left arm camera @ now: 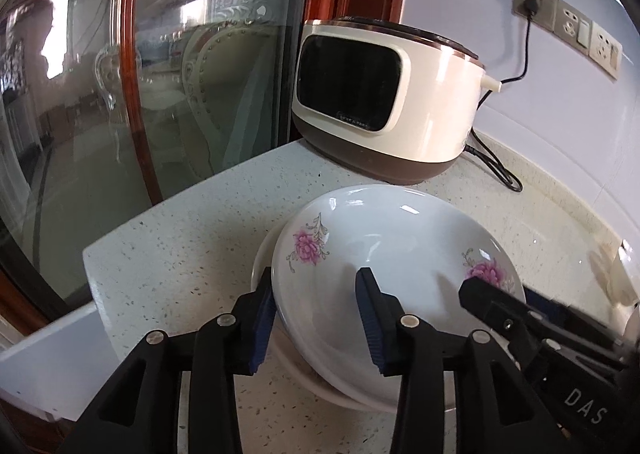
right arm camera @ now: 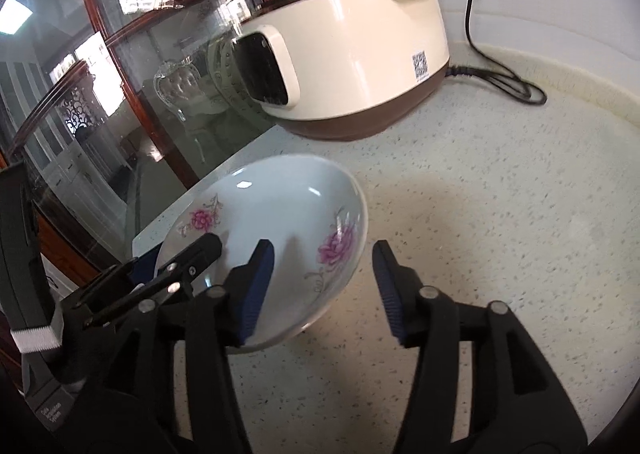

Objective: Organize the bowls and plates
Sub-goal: 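Lower both plates onto the stack and open both tools, then move both open tools toward the bowls and glass lid by the stove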

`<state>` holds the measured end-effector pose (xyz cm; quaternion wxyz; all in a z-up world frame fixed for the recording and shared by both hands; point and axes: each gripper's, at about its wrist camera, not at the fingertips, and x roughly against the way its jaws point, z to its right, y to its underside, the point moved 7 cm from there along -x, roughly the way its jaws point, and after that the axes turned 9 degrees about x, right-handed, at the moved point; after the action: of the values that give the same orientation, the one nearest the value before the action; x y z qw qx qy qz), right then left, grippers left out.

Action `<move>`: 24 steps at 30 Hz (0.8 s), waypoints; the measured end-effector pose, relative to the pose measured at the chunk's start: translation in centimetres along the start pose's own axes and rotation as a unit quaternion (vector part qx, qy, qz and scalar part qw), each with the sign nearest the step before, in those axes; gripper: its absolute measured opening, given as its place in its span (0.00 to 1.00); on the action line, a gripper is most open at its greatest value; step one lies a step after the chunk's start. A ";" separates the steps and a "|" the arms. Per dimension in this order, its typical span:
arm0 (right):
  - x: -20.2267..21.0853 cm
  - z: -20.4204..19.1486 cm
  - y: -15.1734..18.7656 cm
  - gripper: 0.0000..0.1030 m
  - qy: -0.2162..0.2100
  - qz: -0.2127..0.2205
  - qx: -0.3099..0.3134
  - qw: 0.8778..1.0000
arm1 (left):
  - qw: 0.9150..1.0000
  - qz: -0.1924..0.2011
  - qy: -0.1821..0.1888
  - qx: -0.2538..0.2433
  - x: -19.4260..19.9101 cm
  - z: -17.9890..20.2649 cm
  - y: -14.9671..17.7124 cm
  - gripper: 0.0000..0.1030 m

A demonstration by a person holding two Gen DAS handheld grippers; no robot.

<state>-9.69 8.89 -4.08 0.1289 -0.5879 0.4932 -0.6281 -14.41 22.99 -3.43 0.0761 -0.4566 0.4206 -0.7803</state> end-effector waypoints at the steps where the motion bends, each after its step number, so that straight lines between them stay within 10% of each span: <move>1: 0.2 0.1 -0.1 0.55 0.000 0.004 -0.004 1.000 | 1.000 0.003 -0.002 -0.005 0.2 0.0 0.0 0.40; 6: 0.6 1.6 -0.4 0.62 0.008 0.017 -0.028 0.999 | 0.999 0.014 -0.017 -0.029 0.5 0.2 -0.1 0.44; 9: 0.3 2.2 -0.3 0.62 -0.004 0.006 -0.051 0.999 | 0.994 0.031 -0.075 -0.077 0.4 0.6 0.0 0.78; 24: 1.7 5.0 -1.0 0.70 0.004 0.038 -0.092 0.995 | 0.997 0.056 -0.021 -0.049 2.0 1.3 0.0 0.81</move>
<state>-5.44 5.78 -3.14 0.0960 -0.5754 0.5715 -0.5771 -14.53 21.20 -1.81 0.1066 -0.4516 0.4814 -0.7436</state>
